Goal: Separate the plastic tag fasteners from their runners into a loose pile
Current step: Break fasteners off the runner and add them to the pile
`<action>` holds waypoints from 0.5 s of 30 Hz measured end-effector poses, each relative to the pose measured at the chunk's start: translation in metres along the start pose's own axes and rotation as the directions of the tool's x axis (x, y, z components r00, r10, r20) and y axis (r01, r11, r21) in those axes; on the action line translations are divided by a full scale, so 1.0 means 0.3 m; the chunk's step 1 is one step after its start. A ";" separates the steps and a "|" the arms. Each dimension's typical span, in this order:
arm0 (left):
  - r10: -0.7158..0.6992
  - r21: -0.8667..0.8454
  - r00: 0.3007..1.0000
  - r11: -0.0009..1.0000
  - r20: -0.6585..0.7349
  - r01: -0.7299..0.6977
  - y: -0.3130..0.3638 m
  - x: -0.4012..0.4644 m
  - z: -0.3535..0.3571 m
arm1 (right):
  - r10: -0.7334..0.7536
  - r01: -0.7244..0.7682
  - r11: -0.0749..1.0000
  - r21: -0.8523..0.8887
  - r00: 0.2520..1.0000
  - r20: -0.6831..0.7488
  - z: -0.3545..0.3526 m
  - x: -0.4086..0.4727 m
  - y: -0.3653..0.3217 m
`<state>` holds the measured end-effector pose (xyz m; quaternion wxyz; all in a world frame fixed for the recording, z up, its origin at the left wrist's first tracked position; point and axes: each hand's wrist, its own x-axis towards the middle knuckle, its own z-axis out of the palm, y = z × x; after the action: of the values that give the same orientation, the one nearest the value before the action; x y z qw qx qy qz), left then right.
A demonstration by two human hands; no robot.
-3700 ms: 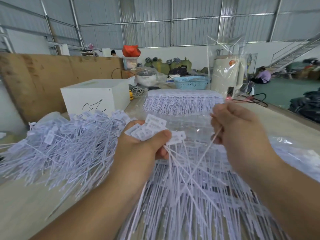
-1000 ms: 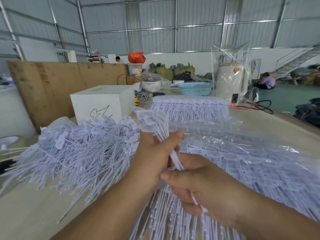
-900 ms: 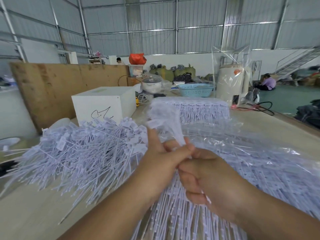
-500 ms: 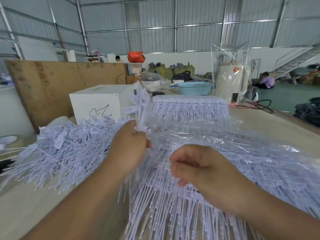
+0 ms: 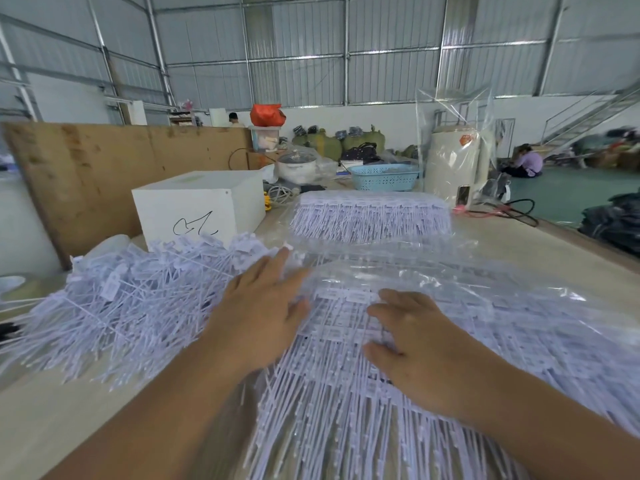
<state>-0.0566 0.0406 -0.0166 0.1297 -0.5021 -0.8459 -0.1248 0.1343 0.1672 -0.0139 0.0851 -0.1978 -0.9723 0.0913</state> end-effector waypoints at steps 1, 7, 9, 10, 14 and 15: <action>0.000 0.037 0.999 0.999 0.054 -0.002 -0.012 0.006 0.018 | -0.003 0.004 1.000 -0.023 1.000 0.012 0.004 0.000 0.002; -0.112 0.095 0.988 0.990 0.109 0.102 -0.091 0.013 0.031 | -0.004 0.004 0.998 -0.065 1.000 -0.006 0.003 -0.008 0.020; -0.080 0.099 0.996 0.992 0.039 0.076 -0.081 0.008 0.033 | 0.008 -0.007 0.997 -0.074 1.000 0.010 0.002 -0.008 0.018; -0.068 0.051 0.998 0.996 -0.018 0.069 -0.067 0.006 0.032 | 0.021 -0.019 0.997 -0.076 0.999 0.026 0.003 -0.009 0.016; -0.015 -0.197 0.940 0.979 -0.340 -0.055 -0.002 -0.005 0.004 | 0.053 -0.052 0.996 -0.071 0.999 0.014 0.005 -0.006 0.014; 0.017 -0.217 0.921 0.970 -0.390 -0.110 0.014 -0.008 -0.004 | 0.054 -0.055 0.997 -0.046 0.998 -0.024 0.001 -0.004 0.017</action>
<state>-0.0517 0.0401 -0.0160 0.2373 -0.5066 -0.7664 -0.3158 0.1371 0.1713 -0.0155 0.0889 -0.2272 -0.9673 0.0686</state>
